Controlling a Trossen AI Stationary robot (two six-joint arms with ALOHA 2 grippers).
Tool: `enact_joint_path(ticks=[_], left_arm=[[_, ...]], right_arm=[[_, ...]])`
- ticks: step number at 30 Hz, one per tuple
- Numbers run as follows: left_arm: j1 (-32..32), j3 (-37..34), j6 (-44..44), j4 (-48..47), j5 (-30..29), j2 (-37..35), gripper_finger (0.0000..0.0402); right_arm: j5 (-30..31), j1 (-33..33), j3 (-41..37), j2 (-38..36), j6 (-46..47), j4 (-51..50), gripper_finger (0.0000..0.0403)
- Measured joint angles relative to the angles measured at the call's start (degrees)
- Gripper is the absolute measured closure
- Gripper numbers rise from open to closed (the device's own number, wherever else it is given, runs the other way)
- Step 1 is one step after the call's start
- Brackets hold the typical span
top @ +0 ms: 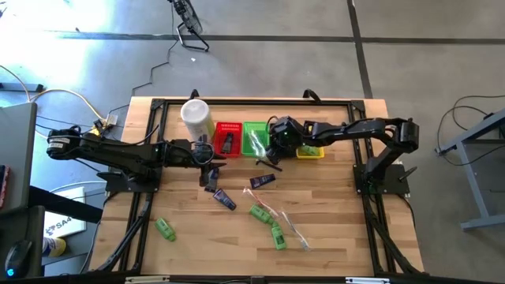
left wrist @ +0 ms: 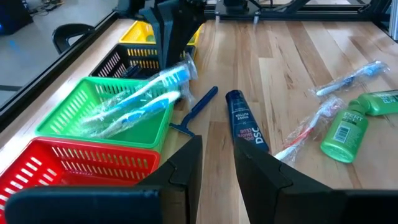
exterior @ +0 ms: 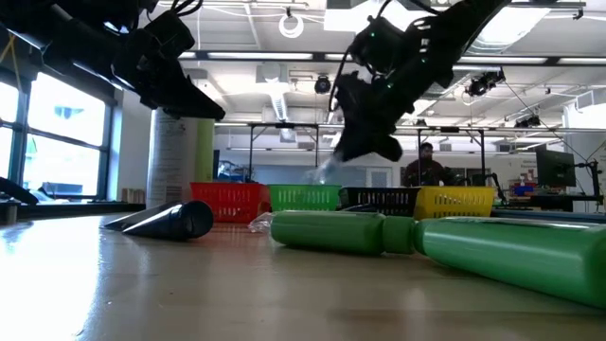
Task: Pick & Place Travel size toiletries
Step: Put the blue toothbrush into the green bin, then put the blue razor into the black bin
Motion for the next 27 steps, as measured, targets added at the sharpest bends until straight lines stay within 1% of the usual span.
enact_joint_path(ticks=[3, 11, 17, 23, 27], left_arm=[[-0.01, 0.00, 0.04, 0.00, 0.00, 0.00, 0.0313], [-0.01, 0.00, 0.02, 0.00, 0.00, 0.00, 0.0313], [-0.01, 0.00, 0.02, 0.00, -0.02, 0.00, 0.0313], [0.00, 0.00, 0.02, -0.02, -0.02, 0.00, 0.0313], [-0.02, 0.00, 0.00, -0.02, -0.03, 0.00, 0.0313]], right_arm=[[-4.40, 0.12, 0.00, 0.00, -0.01, 5.19, 0.0401], [-4.12, 1.62, 0.00, -0.26, -0.17, 9.98, 0.0401], [-0.93, 4.52, 0.00, -2.28, -1.51, 9.28, 0.0401], [-0.46, 7.96, 0.02, -5.95, -2.99, 8.12, 0.0401], [3.46, 11.19, 0.02, -8.88, -3.02, 5.72, 0.0401]])
